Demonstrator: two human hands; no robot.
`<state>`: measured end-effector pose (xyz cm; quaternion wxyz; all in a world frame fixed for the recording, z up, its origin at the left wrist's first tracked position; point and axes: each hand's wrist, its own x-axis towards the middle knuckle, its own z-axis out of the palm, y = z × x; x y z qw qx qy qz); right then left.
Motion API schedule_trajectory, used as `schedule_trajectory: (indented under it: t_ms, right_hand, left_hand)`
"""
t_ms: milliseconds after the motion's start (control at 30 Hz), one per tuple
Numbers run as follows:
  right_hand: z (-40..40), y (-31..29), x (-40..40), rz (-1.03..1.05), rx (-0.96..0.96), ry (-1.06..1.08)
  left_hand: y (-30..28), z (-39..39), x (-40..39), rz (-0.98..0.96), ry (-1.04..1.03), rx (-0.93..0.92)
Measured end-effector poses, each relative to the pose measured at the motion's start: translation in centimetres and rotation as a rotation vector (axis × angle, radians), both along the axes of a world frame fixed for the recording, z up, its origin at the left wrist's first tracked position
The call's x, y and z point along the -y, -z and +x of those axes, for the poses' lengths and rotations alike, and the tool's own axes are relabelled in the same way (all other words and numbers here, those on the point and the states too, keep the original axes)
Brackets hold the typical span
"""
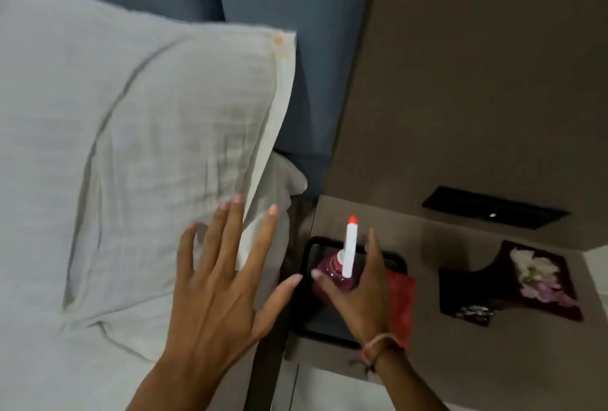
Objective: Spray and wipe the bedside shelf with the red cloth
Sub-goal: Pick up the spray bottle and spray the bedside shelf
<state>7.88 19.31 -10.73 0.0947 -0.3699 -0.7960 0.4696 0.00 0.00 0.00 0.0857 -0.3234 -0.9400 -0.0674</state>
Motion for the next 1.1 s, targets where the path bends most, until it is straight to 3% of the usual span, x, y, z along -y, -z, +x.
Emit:
schedule_trajectory:
  t_ms: [67, 167, 233, 433, 533, 633, 733, 900, 1100]
  right_hand:
    - [-2.6, 0.8, 0.7, -0.014, -0.164, 0.074]
    - [-5.7, 1.2, 1.3, 0.225, -0.342, 0.130]
    - [-5.7, 0.8, 1.5, 0.275, -0.396, 0.128]
    - [2.9, -2.1, 1.7, 0.179, -0.469, 0.264]
    - [10.2, -1.3, 1.3, 0.180, -0.413, 0.433]
    - [17.1, 0.6, -0.9, 0.312, -0.343, 0.542]
    - [21.2, 2.0, -2.8, 0.260, -0.239, 0.632]
    - [23.8, 4.7, -5.4, 0.139, -0.092, 0.624]
    - [24.5, 6.7, -5.8, 0.138, -0.050, 0.578]
  left_hand:
    - [1.1, -0.4, -0.4, 0.015, 0.020, 0.017]
    - [2.6, -0.1, -0.5, 0.012, 0.050, -0.029]
    - [2.6, 0.4, -0.5, 0.012, 0.062, -0.045]
    - [2.2, 3.0, -2.5, 0.028, 0.130, -0.066]
    - [3.1, 6.0, -4.4, 0.009, 0.178, -0.032]
    - [4.6, 9.4, -6.7, -0.031, 0.223, 0.032]
    - [6.4, 11.8, -8.2, -0.039, 0.256, 0.055]
    - [8.7, 14.3, -9.6, -0.095, 0.262, 0.049]
    - [9.3, 15.4, -10.3, -0.100, 0.246, 0.022]
